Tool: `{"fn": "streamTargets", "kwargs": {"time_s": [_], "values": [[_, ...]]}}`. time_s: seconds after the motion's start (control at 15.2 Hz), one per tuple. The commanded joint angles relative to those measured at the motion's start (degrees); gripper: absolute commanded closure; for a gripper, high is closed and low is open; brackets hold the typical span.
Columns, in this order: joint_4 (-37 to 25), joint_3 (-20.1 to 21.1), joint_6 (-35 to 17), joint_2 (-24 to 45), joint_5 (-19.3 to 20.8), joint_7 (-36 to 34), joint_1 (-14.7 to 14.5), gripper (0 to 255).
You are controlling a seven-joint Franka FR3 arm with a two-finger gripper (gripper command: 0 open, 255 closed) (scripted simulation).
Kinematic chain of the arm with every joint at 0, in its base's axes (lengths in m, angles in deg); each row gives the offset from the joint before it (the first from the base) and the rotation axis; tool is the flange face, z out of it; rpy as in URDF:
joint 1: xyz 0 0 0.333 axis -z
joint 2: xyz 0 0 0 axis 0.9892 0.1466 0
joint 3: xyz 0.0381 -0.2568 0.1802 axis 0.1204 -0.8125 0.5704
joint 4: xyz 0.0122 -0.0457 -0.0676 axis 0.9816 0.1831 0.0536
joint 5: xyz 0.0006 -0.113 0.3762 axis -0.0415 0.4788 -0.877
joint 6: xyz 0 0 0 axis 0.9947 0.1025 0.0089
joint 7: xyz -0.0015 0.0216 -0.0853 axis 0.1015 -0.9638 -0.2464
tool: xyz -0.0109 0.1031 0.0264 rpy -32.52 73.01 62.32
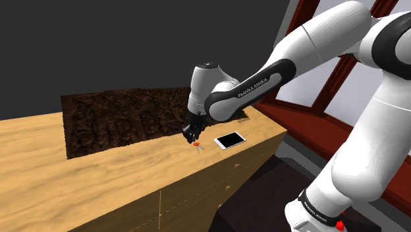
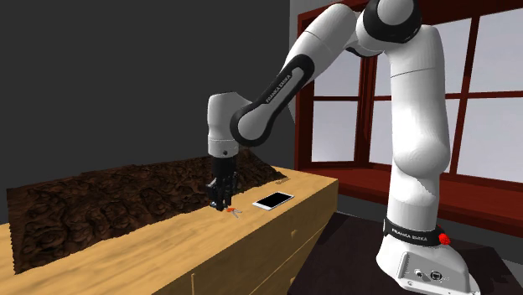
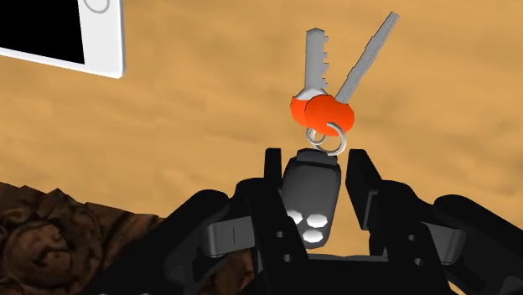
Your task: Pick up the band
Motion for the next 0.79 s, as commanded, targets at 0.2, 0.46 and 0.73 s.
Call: {"fn": "streamTargets", "kwargs": {"time_s": [0.2, 0.46, 0.73], "values": [[-0.89, 0.42, 3.62, -3.08, -2.37, 1.87, 0.24, 255], [-1.92, 0.56, 6.54, -5.21, -3.89, 3.10, 0.32, 255], [-2.56, 0.57, 8.12, -6.28, -4.62, 3.70, 0.33, 255]]}}
